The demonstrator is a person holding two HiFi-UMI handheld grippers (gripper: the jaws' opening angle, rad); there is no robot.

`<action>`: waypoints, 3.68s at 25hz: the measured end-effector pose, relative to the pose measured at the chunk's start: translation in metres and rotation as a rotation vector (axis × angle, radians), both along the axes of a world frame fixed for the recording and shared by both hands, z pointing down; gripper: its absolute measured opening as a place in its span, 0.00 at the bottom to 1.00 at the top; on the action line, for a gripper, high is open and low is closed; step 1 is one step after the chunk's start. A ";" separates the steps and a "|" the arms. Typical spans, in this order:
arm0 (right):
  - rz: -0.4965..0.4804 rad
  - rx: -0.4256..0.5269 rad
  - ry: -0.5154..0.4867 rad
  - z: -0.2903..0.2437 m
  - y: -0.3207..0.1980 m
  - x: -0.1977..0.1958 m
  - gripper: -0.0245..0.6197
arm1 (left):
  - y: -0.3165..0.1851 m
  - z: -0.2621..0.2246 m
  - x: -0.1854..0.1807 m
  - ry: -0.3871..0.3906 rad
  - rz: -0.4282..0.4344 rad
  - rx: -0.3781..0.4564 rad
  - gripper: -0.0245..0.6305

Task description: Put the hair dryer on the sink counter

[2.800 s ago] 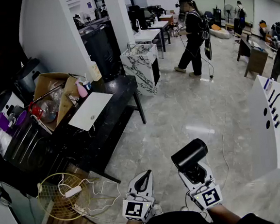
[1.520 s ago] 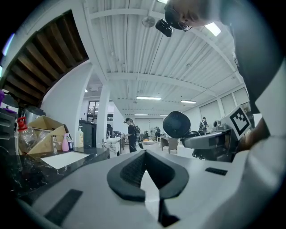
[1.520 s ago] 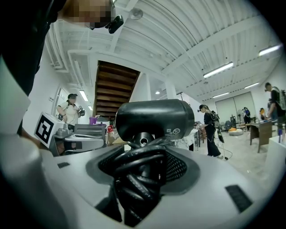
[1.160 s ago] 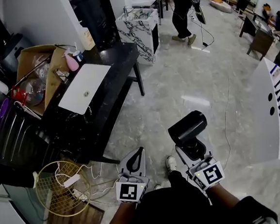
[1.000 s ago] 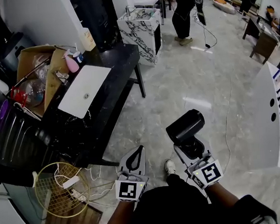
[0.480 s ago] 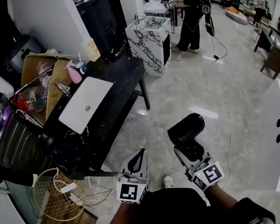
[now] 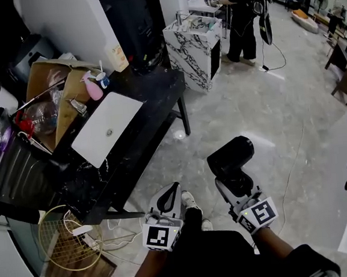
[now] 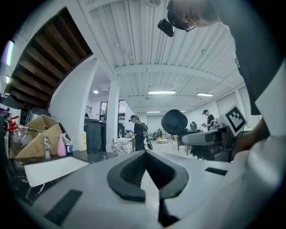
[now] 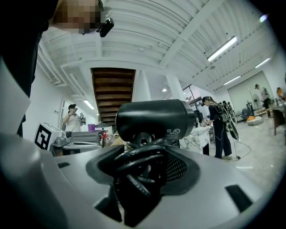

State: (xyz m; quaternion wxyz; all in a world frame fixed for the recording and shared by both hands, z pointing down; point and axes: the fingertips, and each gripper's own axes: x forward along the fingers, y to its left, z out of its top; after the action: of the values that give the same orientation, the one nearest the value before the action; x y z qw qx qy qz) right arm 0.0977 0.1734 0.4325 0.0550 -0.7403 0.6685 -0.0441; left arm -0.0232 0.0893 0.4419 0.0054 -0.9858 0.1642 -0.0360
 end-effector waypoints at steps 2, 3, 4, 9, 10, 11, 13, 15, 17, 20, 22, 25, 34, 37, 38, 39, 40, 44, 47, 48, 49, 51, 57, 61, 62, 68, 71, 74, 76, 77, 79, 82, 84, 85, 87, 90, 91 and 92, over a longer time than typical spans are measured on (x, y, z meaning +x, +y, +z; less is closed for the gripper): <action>-0.012 -0.006 0.005 0.001 -0.014 0.006 0.43 | -0.013 0.003 0.006 0.000 -0.011 -0.009 0.03; -0.017 -0.009 0.008 0.001 -0.023 0.009 0.43 | -0.021 0.005 0.010 0.001 -0.017 -0.013 0.03; -0.024 -0.014 0.013 0.001 -0.032 0.012 0.43 | -0.029 0.006 0.013 0.002 -0.022 -0.018 0.03; -0.060 -0.066 0.025 0.006 -0.077 0.031 0.43 | -0.073 0.015 0.035 -0.002 -0.048 -0.042 0.03; -0.064 -0.082 0.019 0.008 -0.086 0.035 0.43 | -0.081 0.015 0.041 0.001 -0.045 -0.045 0.03; -0.071 -0.092 0.015 0.010 -0.095 0.040 0.43 | -0.088 0.014 0.048 0.008 -0.036 -0.045 0.03; -0.095 -0.088 0.012 0.011 -0.116 0.046 0.43 | -0.105 0.010 0.060 0.022 -0.015 -0.036 0.03; -0.133 -0.078 0.019 0.007 -0.139 0.050 0.43 | -0.122 0.003 0.073 0.029 -0.006 -0.022 0.03; -0.159 -0.076 0.043 0.004 -0.160 0.056 0.43 | -0.139 -0.002 0.084 0.030 -0.010 -0.018 0.03; -0.169 -0.081 0.050 0.003 -0.186 0.069 0.43 | -0.163 -0.003 0.097 0.030 -0.023 -0.027 0.03; -0.175 -0.099 0.036 0.005 -0.203 0.075 0.43 | -0.180 0.000 0.101 0.028 -0.036 -0.034 0.03; -0.192 -0.129 0.051 0.008 -0.230 0.086 0.43 | -0.206 0.005 0.111 0.013 -0.044 -0.034 0.03; -0.308 -0.131 0.076 0.009 -0.306 0.104 0.43 | -0.270 -0.011 0.139 0.006 -0.122 0.007 0.03; -0.348 -0.168 0.113 0.019 -0.331 0.119 0.43 | -0.289 -0.007 0.151 0.007 -0.171 0.006 0.03; -0.357 -0.176 0.114 0.021 -0.339 0.124 0.43 | -0.295 -0.005 0.155 0.004 -0.186 0.008 0.03; -0.367 -0.180 0.109 0.023 -0.347 0.129 0.43 | -0.301 -0.005 0.160 -0.002 -0.199 0.009 0.03; -0.379 -0.184 0.102 0.025 -0.355 0.135 0.43 | -0.308 -0.005 0.165 -0.003 -0.214 0.010 0.03; -0.450 -0.185 0.108 0.032 -0.381 0.149 0.43 | -0.331 -0.009 0.181 0.019 -0.291 0.016 0.03; -0.508 -0.174 0.111 0.037 -0.392 0.155 0.43 | -0.340 -0.008 0.191 0.013 -0.339 0.007 0.03; -0.525 -0.188 0.106 0.040 -0.394 0.158 0.43 | -0.342 -0.007 0.193 0.012 -0.358 0.003 0.03; -0.540 -0.206 0.101 0.044 -0.396 0.161 0.43 | -0.345 -0.006 0.194 0.011 -0.378 -0.001 0.03; -0.572 -0.231 0.096 0.049 -0.399 0.166 0.43 | -0.349 -0.003 0.197 0.009 -0.413 -0.012 0.03; -0.672 -0.257 0.093 0.055 -0.411 0.176 0.43 | -0.350 0.000 0.198 0.008 -0.514 -0.037 0.03; -0.686 -0.248 0.093 0.057 -0.427 0.177 0.43 | -0.355 0.012 0.187 -0.008 -0.576 -0.060 0.03; -0.688 -0.247 0.095 0.057 -0.432 0.176 0.43 | -0.357 0.013 0.185 -0.011 -0.589 -0.060 0.03; -0.694 -0.247 0.116 0.060 -0.476 0.167 0.43 | -0.381 0.017 0.167 -0.003 -0.645 -0.048 0.03; -0.696 -0.270 0.105 0.066 -0.499 0.161 0.43 | -0.395 0.017 0.157 0.002 -0.661 -0.043 0.03; -0.697 -0.300 0.100 0.071 -0.523 0.153 0.43 | -0.413 0.021 0.146 -0.007 -0.680 -0.046 0.03; -0.693 -0.322 0.104 0.076 -0.540 0.149 0.43 | -0.427 0.023 0.138 -0.004 -0.692 -0.053 0.03; -0.688 -0.336 0.107 0.080 -0.548 0.147 0.43 | -0.433 0.024 0.135 -0.003 -0.697 -0.057 0.03; -0.676 -0.368 0.110 0.088 -0.564 0.144 0.43 | -0.445 0.024 0.130 -0.002 -0.704 -0.059 0.03; -0.655 -0.427 0.113 0.102 -0.587 0.142 0.43 | -0.462 0.020 0.124 0.004 -0.707 -0.045 0.03; -0.639 -0.465 0.123 0.111 -0.602 0.140 0.43 | -0.472 0.020 0.119 0.008 -0.712 -0.046 0.03; -0.632 -0.482 0.129 0.115 -0.608 0.139 0.43 | -0.476 0.021 0.116 0.009 -0.715 -0.050 0.03; -0.621 -0.512 0.143 0.122 -0.619 0.136 0.43 | -0.483 0.025 0.109 0.010 -0.720 -0.060 0.03; -0.607 -0.546 0.157 0.132 -0.634 0.131 0.43 | -0.494 0.027 0.098 0.013 -0.726 -0.059 0.03; -0.603 -0.556 0.161 0.135 -0.639 0.129 0.43 | -0.497 0.028 0.094 0.014 -0.730 -0.060 0.03; -0.600 -0.566 0.165 0.138 -0.644 0.127 0.43 | -0.501 0.029 0.090 0.016 -0.736 -0.063 0.03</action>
State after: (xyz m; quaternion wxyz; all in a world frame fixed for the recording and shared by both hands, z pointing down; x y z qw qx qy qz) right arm 0.2249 -0.4706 0.5707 -0.2197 -0.4996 0.8182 -0.1809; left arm 0.0671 -0.4118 0.4708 -0.0395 -0.8607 0.5065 -0.0327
